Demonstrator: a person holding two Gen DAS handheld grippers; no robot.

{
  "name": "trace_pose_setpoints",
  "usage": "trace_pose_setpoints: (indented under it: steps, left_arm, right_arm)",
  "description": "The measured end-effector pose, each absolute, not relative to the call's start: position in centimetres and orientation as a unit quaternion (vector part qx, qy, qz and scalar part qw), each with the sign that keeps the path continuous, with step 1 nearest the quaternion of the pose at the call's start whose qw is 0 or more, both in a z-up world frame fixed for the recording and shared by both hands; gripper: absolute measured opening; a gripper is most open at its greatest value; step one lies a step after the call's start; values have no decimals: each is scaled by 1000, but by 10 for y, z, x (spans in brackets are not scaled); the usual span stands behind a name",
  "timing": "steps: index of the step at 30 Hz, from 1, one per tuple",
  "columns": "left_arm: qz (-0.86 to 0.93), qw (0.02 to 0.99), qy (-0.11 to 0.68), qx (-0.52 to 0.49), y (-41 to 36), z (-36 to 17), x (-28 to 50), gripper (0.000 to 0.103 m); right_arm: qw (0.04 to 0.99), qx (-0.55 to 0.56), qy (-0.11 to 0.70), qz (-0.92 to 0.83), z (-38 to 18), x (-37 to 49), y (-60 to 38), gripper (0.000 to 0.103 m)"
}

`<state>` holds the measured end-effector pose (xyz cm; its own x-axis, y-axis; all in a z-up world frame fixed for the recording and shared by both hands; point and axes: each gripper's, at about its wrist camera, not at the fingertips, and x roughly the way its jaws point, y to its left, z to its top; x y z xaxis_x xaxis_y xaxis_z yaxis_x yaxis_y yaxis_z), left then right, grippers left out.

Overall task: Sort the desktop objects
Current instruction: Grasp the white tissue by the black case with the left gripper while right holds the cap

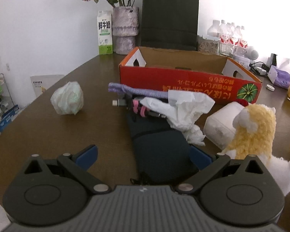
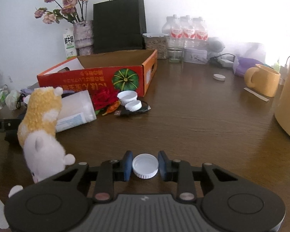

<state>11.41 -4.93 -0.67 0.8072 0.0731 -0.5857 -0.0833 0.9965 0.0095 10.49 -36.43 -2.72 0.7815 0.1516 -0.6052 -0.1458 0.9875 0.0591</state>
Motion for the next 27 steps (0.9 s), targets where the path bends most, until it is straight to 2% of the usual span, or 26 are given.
trace_pose_setpoints:
  steps: [7,10,15,21,27]
  left_arm:
    - [18,960,279,11,-60,11,127,103]
    - [2,963,268,26,-68,19,136,99]
    - [-20,963,267,46,-79,23,153,85]
    - [-50,952,300,44,-82,13,177,74]
    - [-62,947,314,43,-79,6,185,57]
  right_arm:
    - [948,2,304,89,-12,121,-359,27]
    - [950,0,298,95,-4,131,-355,27]
    - [951,-1,291,103,8,146,-348,27]
    - [949,0,294,114,13,162,-339,27]
    - [946,-1,300,123,14,170,-330,27]
